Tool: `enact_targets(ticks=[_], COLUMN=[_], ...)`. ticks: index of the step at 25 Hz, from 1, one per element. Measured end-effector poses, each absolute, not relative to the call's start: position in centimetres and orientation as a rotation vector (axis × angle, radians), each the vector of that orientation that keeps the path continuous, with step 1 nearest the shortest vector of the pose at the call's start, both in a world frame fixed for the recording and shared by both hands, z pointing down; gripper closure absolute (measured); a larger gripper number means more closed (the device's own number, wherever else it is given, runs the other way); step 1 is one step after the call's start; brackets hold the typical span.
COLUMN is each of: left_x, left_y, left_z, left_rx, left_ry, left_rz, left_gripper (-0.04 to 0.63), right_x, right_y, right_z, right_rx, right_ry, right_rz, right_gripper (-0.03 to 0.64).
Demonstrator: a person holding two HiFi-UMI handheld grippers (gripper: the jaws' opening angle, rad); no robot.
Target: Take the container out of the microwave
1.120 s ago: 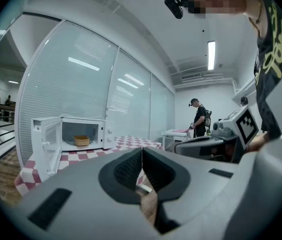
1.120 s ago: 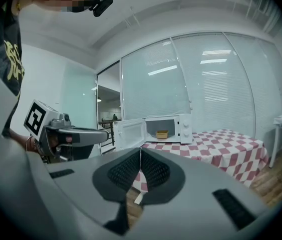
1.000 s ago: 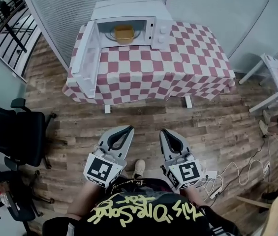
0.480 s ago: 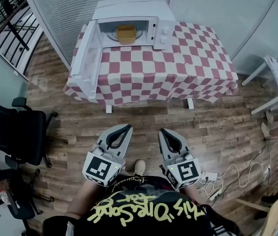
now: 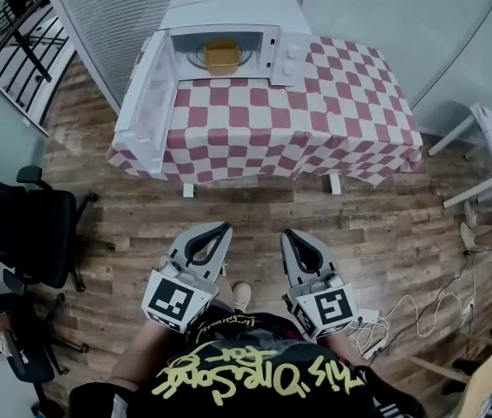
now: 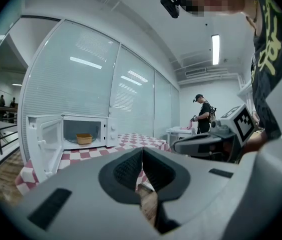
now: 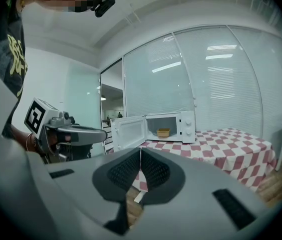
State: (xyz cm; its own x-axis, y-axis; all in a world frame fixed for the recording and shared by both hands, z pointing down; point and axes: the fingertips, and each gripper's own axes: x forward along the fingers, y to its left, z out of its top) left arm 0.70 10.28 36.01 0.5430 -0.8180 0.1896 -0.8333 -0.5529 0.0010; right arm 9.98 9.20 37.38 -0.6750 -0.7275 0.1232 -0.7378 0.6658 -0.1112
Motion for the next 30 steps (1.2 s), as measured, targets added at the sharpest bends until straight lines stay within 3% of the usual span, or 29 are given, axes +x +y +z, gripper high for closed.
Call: enact_targets(ticks=[12, 19, 30], left_x=[0.9, -0.5, -3.6], left_y=[3.0, -2.2, -12.0], left_z=[35.1, 36.4, 36.8], left_rx=[2.699, 2.692, 2.657], left_ry=[-1.429, -1.415, -1.461], left_rz=[0.118, 0.196, 0.214], left_gripper=[0.586, 0.586, 0.586], right_x=[10.7, 9.4, 6.8], right_y=[4.0, -1.5, -10.9], right_z=[38.6, 37.4, 38.3], right_rx=[1.284, 1.322, 1.266], right_ry=[-2.677, -2.774, -2.681], right_rz=[0.312, 0.192, 0.283], right_gripper=[0.607, 0.607, 0.607])
